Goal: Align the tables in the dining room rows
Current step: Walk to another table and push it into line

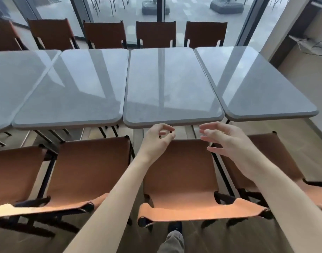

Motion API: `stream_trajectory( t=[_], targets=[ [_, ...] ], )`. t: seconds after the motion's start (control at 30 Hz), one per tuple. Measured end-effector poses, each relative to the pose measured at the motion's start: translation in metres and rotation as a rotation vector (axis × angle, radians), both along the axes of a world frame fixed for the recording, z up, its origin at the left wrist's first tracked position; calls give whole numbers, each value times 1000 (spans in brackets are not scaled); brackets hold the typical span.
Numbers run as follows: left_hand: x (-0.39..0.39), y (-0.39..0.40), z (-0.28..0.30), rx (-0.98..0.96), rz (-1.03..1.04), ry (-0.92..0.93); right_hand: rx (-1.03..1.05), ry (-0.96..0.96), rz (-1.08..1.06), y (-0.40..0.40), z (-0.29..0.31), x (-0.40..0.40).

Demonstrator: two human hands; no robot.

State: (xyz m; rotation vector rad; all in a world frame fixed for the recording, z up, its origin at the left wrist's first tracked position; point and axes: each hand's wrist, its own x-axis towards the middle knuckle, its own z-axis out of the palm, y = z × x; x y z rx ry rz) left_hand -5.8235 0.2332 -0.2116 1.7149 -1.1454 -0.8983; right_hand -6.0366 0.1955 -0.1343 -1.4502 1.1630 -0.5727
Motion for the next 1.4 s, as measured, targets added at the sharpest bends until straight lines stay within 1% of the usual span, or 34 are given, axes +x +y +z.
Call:
stream_trajectory(
  t=[0.1, 0.2, 0.3, 0.43, 0.5, 0.63, 0.7, 0.77, 0.83, 0.9, 0.93, 1.0, 1.1, 1.2, 1.4],
  targets=[
    [14, -45, -30, 40, 39, -69, 17, 42, 1, -53, -20, 15],
    [28, -95, -62, 59, 38, -184, 3, 91, 15, -108, -46, 31],
    [46, -148, -95, 115, 13, -347, -56, 182, 52, -160, -80, 51],
    [72, -208, -138, 193, -78, -612, -122, 341, 116, -214, -134, 79],
    [87, -233, -159, 237, -171, -733, -147, 439, 185, -239, -163, 92],
    [120, -258, -202, 317, -372, -841, -197, 673, 376, -282, -218, 109],
    [134, -264, -216, 291, -396, -947, -287, 790, 471, -304, -243, 113],
    [143, -268, -226, 232, -416, -1019, -443, 878, 566, -325, -265, 110],
    [147, -269, -236, 167, -435, -1063, -606, 907, 635, -339, -283, 101],
    [146, -267, -247, 96, -413, -1108, -698, 889, 638, -342, -297, 91],
    [146, -268, -251, 84, -407, -1134, -738, 880, 617, -342, -304, 88],
    [147, -270, -254, 126, -428, -1151, -804, 877, 571, -341, -314, 88],
    [143, -272, -248, 225, -466, -1069, -844, 881, 564, -341, -317, 87],
    [139, -270, -250, 222, -438, -1079, -878, 873, 531, -342, -322, 83],
    [132, -266, -252, 219, -377, -1090, -936, 934, 535, -347, -330, 84]
  ],
)
